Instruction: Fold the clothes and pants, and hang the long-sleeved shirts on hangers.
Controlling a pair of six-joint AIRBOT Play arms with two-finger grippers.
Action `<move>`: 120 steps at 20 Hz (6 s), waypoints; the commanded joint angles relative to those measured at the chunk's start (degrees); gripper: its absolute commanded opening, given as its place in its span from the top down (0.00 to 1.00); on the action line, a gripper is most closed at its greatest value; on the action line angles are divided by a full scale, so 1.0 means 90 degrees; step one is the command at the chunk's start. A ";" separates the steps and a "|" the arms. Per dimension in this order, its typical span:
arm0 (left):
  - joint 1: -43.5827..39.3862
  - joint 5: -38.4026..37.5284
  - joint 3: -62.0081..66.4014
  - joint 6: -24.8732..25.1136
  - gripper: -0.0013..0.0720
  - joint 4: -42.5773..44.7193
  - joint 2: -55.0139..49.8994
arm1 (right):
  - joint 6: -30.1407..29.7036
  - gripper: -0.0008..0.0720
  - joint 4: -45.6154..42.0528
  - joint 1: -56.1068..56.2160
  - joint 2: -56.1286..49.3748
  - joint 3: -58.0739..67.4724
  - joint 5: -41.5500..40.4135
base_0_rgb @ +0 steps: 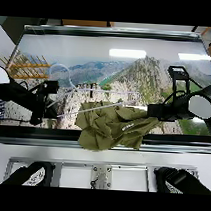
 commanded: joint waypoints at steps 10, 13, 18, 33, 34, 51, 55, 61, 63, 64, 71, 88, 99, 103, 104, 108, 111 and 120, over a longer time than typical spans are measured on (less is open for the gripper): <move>-0.1056 0.1338 -0.1168 0.0469 0.97 -0.0012 -0.0359 | 0.0000 0.97 0.0005 -0.0002 0.0000 0.0007 0.0005; -0.1056 0.1297 -0.0772 0.0466 0.97 0.0002 -0.0510 | 0.0000 0.97 0.0005 -0.0002 -0.0002 0.0007 0.0002; -0.1059 0.1319 -0.0736 0.0495 0.97 0.0049 -0.0505 | 0.0000 0.97 0.0005 -0.0002 0.0000 0.0007 0.0002; -0.1690 0.2076 -0.1297 0.0607 0.97 -0.0027 -0.0512 | -0.0194 0.97 0.0100 -0.0002 0.0005 0.0012 0.0002; -0.1756 0.2132 -0.1297 0.0593 0.97 -0.0029 -0.0527 | -0.0316 0.97 0.0177 -0.0002 0.0002 0.0012 0.0002; -0.1795 0.2045 -0.1285 0.0546 0.97 -0.0622 -0.0758 | -0.0355 0.97 0.0245 -0.0005 0.0136 0.0279 -0.0221; -0.1863 0.2198 -0.1285 0.0544 0.97 -0.0692 -0.0755 | -0.0449 0.97 0.0296 -0.0002 0.0136 0.0384 -0.0355; -0.1863 0.2198 -0.1285 0.0542 0.97 -0.0692 -0.0755 | -0.0714 0.97 0.1387 0.0005 0.0129 0.0384 -0.1049; -0.1863 0.2205 -0.1285 0.0542 0.97 -0.0695 -0.0758 | -0.0714 0.97 0.1824 0.0012 0.0114 0.0384 -0.1241; -0.1863 0.2210 -0.1285 0.0542 0.97 -0.0695 -0.0755 | -0.0714 0.97 0.1994 0.0046 0.0114 0.0381 -0.1350; -0.1863 0.2203 -0.1285 0.0539 0.97 -0.0695 -0.0755 | -0.0658 0.97 0.2152 0.1039 -0.0141 0.0381 -0.2664; -0.1863 0.2101 -0.1285 0.0539 0.97 -0.0692 -0.0755 | -0.0617 0.24 0.2429 0.1838 -0.0748 0.0384 -0.3757; -0.1863 0.2101 -0.1285 0.0542 0.97 -0.0690 -0.0755 | -0.2586 0.24 0.3954 -0.0066 0.0085 0.0384 -0.1950; -0.1863 0.2103 -0.1285 0.0542 0.97 -0.0687 -0.0755 | -0.3602 0.24 0.4214 -0.0733 0.0100 0.0384 -0.1938; -0.1863 0.2103 -0.1285 0.0542 0.97 -0.0690 -0.0755 | -0.3638 0.24 0.4211 -0.0862 0.0114 0.0381 -0.1880; -0.1863 0.2101 -0.1285 0.0542 0.97 -0.0690 -0.0755 | -0.5892 0.25 0.4328 -0.1579 0.0301 0.0253 -0.1506; -0.1863 0.2101 -0.1285 0.0542 0.97 -0.0690 -0.0755 | -0.7116 0.25 0.5071 -0.2817 0.0763 -0.0641 -0.1428; -0.1863 0.1957 -0.1285 0.0542 0.97 -0.0687 -0.0755 | -1.0584 0.25 0.7774 -0.6834 0.1464 -0.3453 -0.1375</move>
